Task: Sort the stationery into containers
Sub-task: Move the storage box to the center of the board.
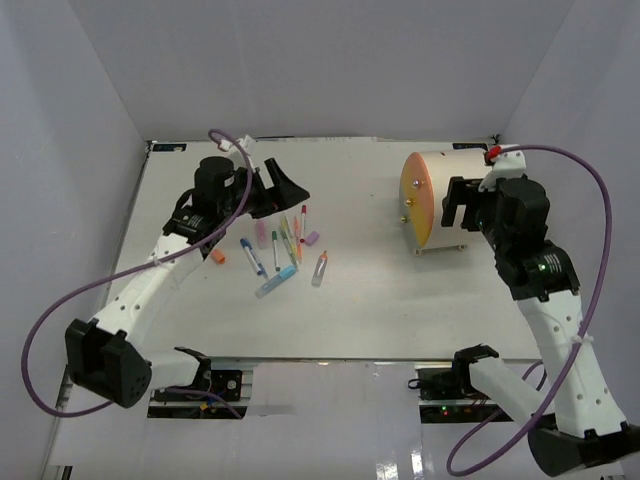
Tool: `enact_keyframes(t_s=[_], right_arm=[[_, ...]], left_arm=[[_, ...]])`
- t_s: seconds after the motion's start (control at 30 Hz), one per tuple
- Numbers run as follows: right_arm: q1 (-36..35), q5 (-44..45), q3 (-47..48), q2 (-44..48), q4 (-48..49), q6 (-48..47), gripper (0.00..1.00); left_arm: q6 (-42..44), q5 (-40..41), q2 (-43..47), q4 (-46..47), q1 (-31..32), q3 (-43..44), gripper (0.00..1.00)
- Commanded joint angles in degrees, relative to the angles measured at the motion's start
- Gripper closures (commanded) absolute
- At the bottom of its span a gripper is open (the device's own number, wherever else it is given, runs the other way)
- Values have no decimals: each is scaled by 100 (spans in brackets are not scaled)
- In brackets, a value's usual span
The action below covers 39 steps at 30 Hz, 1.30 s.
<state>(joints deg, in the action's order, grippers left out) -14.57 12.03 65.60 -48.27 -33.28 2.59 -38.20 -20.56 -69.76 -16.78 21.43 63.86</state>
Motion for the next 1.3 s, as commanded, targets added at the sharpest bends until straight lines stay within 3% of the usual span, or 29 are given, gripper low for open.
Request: enact_keyframes(t_s=[0.0,0.13,0.2,0.37,0.47,0.9,1.27], right_arm=[[85,186,610,-585,225,93,10],[384,-130,1261,-1498,260,180,10],[805,-698,1577,-1781,260,364,10],[1841,-1991,1780,-2344,506,733,9],[2194,-2301,1728,-2503,682,874,8],[2757,-2574,1130,-2775,1121,699,8],[2775,-3338,384,-2741,1693,760,8]], left_arm=[[-399,-142,-623,675,492,731,2],[-531,-36,-1565,1087,906,1427,2],[-592,-36,-1943,1211,1099,1725,2],[-680,-106,-3104,1501,1363,2736,2],[-751,-185,-3648,1598,1460,3211,2],[-1067,-545,-5047,2125,1759,4310,2],[-1146,-581,-5390,2415,1900,4495,7]])
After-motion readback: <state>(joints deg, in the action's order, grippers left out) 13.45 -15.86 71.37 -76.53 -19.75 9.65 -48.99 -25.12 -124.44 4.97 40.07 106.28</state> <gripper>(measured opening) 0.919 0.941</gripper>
